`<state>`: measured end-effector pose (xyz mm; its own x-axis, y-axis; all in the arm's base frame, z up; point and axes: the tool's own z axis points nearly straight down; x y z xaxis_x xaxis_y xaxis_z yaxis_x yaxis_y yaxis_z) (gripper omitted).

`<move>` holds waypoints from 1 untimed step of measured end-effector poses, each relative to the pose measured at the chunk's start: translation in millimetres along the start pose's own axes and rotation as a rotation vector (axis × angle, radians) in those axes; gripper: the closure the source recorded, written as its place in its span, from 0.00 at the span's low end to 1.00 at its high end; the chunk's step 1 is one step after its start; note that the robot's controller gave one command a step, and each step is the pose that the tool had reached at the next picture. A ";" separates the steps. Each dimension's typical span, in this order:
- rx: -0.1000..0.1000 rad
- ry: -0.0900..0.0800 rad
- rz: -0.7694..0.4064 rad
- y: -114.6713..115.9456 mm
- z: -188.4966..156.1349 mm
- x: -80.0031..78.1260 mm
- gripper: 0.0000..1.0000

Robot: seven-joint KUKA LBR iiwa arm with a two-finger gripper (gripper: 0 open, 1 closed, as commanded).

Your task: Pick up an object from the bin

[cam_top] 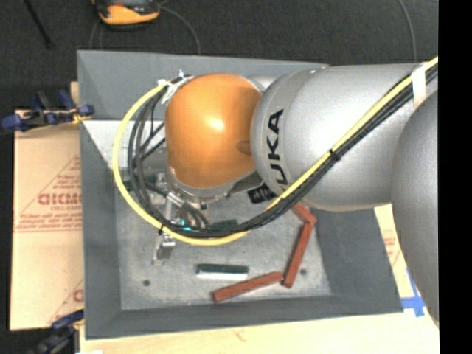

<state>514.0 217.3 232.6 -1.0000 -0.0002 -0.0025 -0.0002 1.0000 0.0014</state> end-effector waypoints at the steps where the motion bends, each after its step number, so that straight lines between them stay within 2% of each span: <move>1: 0.000 0.003 -0.079 -33.3 -9.1 1.5 0.00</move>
Offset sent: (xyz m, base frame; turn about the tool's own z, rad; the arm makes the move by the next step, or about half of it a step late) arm 0.0137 -0.0821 -0.1020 -0.0836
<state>512.5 183.9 241.7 -0.9969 -0.0788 0.0000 -0.0788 0.9969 0.0009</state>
